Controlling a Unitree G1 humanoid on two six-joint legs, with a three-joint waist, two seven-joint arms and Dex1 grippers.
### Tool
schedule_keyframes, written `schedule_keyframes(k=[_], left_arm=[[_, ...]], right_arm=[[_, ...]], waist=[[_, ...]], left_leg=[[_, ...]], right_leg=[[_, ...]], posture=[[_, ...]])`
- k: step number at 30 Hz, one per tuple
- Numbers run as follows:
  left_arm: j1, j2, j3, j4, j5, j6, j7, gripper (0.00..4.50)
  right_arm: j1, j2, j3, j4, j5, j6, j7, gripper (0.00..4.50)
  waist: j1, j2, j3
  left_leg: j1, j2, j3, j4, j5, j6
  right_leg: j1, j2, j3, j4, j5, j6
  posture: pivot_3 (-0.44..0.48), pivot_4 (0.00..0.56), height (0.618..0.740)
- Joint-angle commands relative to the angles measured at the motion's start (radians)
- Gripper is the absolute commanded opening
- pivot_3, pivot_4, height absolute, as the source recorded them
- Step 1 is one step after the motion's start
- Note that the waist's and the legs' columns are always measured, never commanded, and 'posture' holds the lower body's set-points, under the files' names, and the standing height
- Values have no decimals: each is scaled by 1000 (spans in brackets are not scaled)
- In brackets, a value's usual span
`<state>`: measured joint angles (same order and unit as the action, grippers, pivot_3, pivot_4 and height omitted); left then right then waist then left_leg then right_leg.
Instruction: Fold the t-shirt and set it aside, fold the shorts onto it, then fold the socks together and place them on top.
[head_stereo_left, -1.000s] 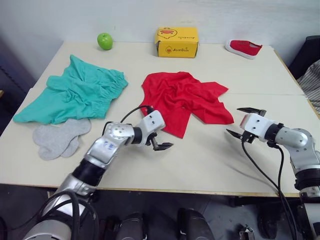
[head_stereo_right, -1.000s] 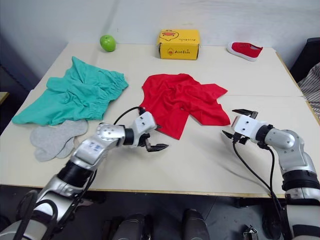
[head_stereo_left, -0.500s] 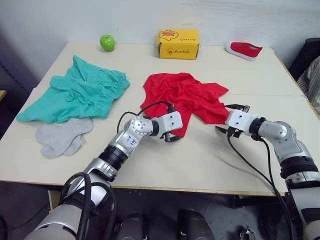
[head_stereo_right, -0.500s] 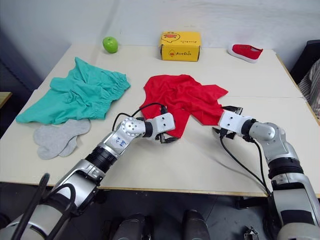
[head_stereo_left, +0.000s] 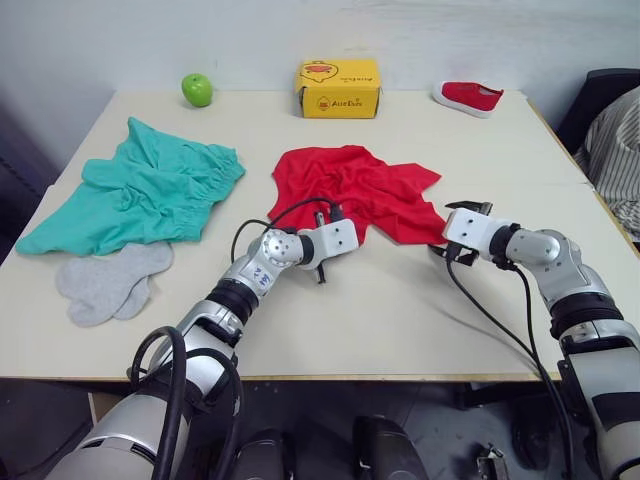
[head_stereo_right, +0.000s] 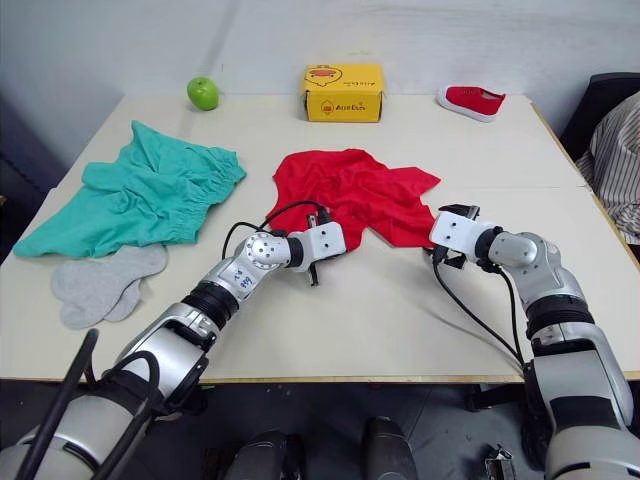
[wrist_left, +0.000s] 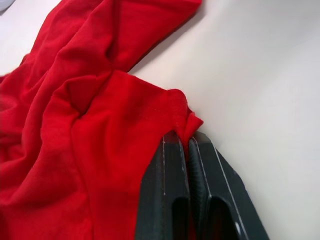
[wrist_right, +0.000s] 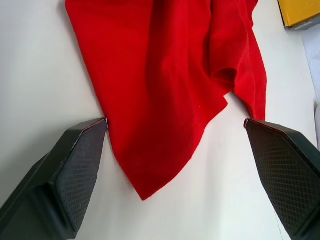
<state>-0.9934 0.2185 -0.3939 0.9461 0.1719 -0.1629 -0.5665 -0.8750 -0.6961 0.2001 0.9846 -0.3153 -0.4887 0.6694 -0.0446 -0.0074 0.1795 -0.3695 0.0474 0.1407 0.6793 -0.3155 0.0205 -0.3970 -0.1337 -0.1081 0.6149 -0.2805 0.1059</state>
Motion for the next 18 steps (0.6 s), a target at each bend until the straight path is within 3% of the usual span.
schedule_keyframes(k=[1, 4, 10, 18], left_arm=[[35, 52, 98, -27, -61, 73, -46, 45], [67, 93, 191, -162, -129, 149, -70, 45], [144, 134, 267, -360, -162, 258, -70, 45], [203, 136, 296, -475, -171, 335, -45, 45]], right_arm=[[-14, 4, 25, 13, -12, 10, 47, 4500], [-8, 22, 18, -48, 28, 47, 99, 4500], [23, 49, 42, -96, 7, 86, 88, 4500], [-57, 62, 124, 71, -156, 48, -188, 4500]], waist=[[-6, 0, 0], [-12, 0, 0], [-9, -1, 1], [-13, -1, 0]], left_leg=[[0, 0, 0, 0, 0, 0], [-1, 1, 0, -2, 0, -1], [-5, 0, 3, -4, 0, -1], [-2, 0, 5, -2, 0, -2]], right_leg=[[-1, 0, 0, 0, 0, 0], [-2, 1, 0, 4, 0, -1], [-7, 1, 1, 4, -1, -1], [-6, 1, 4, 6, -1, -1]], posture=[[0, 150, 740], [0, 150, 740], [0, 150, 740], [0, 150, 740]])
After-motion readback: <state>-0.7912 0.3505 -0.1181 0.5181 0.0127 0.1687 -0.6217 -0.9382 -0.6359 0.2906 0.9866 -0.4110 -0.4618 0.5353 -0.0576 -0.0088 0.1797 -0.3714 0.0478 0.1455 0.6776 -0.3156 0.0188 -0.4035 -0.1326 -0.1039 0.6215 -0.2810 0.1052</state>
